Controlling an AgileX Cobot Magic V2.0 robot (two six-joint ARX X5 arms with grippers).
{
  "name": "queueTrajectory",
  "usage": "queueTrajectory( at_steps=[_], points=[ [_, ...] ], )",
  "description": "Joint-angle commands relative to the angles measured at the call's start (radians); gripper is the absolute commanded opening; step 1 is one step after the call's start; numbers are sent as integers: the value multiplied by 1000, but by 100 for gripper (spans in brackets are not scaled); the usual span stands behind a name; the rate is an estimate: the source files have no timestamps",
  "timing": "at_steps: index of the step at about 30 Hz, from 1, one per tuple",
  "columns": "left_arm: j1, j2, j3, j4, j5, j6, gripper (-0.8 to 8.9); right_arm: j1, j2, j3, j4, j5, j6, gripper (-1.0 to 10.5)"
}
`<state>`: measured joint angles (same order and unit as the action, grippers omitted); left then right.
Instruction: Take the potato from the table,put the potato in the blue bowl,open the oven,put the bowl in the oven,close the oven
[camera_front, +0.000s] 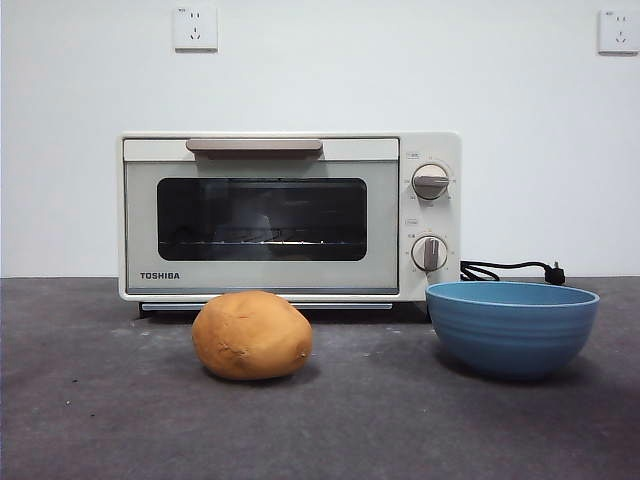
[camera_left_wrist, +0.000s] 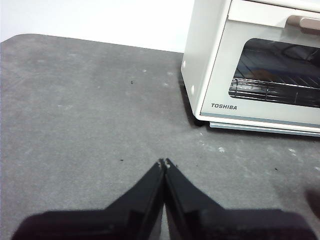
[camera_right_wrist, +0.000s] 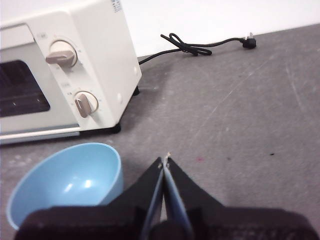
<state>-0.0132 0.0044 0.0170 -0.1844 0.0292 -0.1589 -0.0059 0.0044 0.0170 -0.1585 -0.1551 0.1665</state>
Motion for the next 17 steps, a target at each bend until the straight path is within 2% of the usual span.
queueTrajectory(
  at_steps=[1,5,10,17],
  points=[
    [2,-1,-11,4,6,-8,-4,0,11,-10,-1,-4,81,3],
    [2,-1,-11,8,73,-14,-5,0,59,-10,-2,-39,160,-11],
    [2,0,14,2,132,-70,-8,1,136,20,4,-56,166,-12],
    [2,13,143,-47,143,-138,-8,2,230,160,21,-57,169,-12]
  ],
)
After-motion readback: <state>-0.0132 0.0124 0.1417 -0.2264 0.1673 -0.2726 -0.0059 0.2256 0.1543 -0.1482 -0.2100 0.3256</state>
